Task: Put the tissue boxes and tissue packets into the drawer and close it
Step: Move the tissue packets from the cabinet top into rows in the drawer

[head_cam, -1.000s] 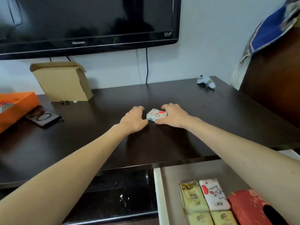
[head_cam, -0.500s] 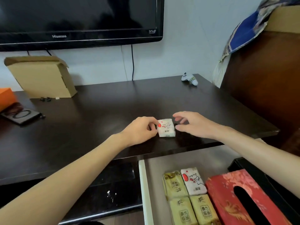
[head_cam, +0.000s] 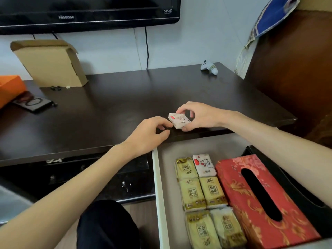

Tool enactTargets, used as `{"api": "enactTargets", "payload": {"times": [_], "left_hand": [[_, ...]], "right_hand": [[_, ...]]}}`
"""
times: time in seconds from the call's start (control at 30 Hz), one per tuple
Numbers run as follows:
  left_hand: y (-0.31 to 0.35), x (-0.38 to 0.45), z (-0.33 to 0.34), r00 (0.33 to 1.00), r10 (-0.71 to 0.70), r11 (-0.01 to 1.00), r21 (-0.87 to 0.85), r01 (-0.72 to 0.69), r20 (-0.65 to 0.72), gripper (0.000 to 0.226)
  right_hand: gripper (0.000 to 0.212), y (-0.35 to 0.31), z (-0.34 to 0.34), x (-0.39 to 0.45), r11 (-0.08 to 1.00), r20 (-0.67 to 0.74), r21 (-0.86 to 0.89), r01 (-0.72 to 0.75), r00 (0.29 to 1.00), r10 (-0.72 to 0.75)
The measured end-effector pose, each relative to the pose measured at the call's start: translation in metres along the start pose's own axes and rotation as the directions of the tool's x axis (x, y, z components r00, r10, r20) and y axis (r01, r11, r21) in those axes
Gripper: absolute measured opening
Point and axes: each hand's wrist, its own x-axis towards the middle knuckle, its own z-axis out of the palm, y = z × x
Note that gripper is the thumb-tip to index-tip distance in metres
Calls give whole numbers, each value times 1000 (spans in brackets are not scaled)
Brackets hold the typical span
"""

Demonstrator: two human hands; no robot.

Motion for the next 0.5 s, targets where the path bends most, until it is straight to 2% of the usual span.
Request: {"api": "enactTargets", "payload": {"times": [0.13, 0.17, 0.3, 0.4, 0.5], "left_hand": [[15, -45, 15, 999, -13, 998, -63, 11, -38, 21], [21, -58, 20, 999, -12, 997, -71, 10, -33, 21], [46, -123, 39, 998, 4, 999, -54, -1, 64, 18], [65, -170, 50, 985, -14, 999, -46, 22, 171, 23], [82, -203, 62, 975, 5, 997, 72, -22, 223, 37]], "right_hand": [[91, -10, 5, -45, 996, -7, -93, -18, 1000, 17], [92, -14, 7, -61, 994, -9, -102, -30, 1000, 29], [74, -27, 30, -137, 990, 6, -130, -46, 999, 47], [84, -32, 50, -187, 956, 95, -290, -44, 993, 74], [88, -36, 64, -222, 935, 118, -353, -16, 991, 62]]}}
